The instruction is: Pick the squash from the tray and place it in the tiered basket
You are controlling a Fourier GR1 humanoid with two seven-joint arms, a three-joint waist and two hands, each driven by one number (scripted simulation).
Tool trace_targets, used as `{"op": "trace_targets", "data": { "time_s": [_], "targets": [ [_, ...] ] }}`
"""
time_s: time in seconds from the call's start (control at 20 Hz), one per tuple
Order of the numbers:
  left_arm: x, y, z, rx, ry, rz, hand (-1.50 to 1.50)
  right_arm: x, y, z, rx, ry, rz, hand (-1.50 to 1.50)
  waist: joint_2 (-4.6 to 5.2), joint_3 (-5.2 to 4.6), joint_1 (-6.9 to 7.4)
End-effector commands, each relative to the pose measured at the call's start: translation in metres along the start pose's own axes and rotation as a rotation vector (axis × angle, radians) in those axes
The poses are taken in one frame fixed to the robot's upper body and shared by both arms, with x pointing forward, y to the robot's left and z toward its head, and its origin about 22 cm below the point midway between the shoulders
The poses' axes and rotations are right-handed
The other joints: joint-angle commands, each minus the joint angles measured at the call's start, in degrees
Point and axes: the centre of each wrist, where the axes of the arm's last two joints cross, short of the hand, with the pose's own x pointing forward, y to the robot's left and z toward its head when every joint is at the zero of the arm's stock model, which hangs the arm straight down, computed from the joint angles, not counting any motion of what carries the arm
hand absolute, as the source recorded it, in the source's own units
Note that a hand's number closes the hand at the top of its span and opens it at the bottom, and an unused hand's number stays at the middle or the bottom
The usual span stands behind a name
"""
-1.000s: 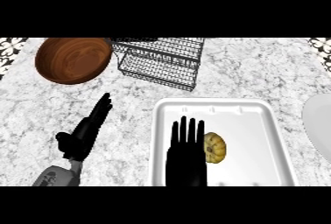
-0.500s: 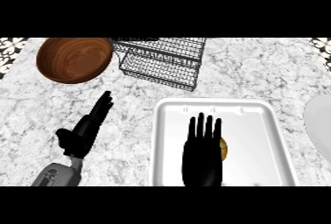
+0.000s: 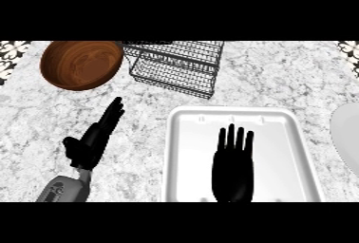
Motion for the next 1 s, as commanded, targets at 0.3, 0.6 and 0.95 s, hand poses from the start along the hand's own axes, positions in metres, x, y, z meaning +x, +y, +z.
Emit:
{"op": "trace_targets", "data": {
  "time_s": [0.3, 0.6, 0.95],
  "targets": [
    [-0.01, -0.001, 0.009, -0.001, 0.01, 0.0, 0.0, -0.004, 0.012, -0.027, -0.018, -0.059, -0.127, 1.5, 0.08, 0.02, 0.32],
    [-0.006, 0.025, -0.003, 0.02, -0.01, -0.015, 0.0, -0.007, 0.013, -0.017, -0.129, -0.146, -0.109, 1.5, 0.03, 0.0, -0.02],
    [-0.004, 0.003, -0.006, 0.015, 0.007, -0.005, 0.0, 0.012, 0.036, -0.03, -0.163, -0.153, -0.098, 1.5, 0.05, 0.01, 0.1]
  ]
}}
